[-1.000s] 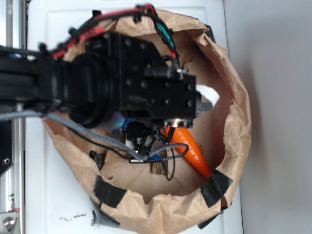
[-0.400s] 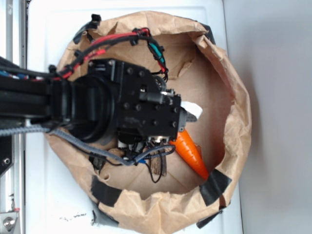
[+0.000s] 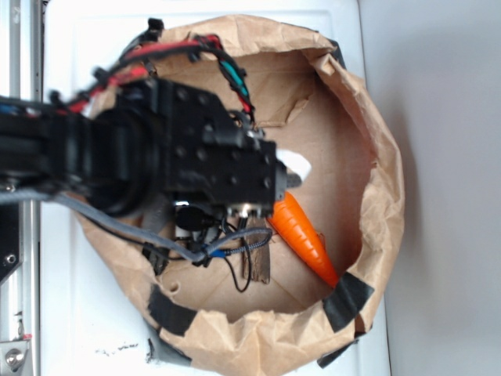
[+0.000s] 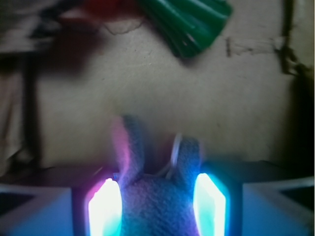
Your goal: Grab the gray animal.
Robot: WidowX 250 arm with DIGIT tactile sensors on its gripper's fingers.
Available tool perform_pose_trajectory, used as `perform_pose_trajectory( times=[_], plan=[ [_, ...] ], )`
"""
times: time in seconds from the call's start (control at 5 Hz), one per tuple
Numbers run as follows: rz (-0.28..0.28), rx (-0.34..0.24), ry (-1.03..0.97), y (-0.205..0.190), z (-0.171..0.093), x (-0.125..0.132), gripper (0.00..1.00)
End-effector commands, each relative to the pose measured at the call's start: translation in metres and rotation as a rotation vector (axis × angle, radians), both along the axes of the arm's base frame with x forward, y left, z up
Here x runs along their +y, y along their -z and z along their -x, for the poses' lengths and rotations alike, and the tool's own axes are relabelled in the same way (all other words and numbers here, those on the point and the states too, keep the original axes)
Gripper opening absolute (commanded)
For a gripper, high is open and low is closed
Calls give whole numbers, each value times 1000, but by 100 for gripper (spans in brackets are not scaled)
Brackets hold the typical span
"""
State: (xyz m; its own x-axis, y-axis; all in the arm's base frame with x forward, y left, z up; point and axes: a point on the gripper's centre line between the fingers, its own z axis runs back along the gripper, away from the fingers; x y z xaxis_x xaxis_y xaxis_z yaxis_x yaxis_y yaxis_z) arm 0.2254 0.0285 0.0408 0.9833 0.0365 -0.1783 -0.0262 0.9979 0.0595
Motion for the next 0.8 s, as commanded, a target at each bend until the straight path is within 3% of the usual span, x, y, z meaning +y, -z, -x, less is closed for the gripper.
perform_pose_trajectory(
  times=[0.0, 0.4, 0.6],
  plan=[
    [100, -113, -40, -66, -2, 15, 0],
    [112, -154, -56, -80, 2, 17, 0],
    [-44, -79, -27, -76, 2, 10, 65]
  ],
)
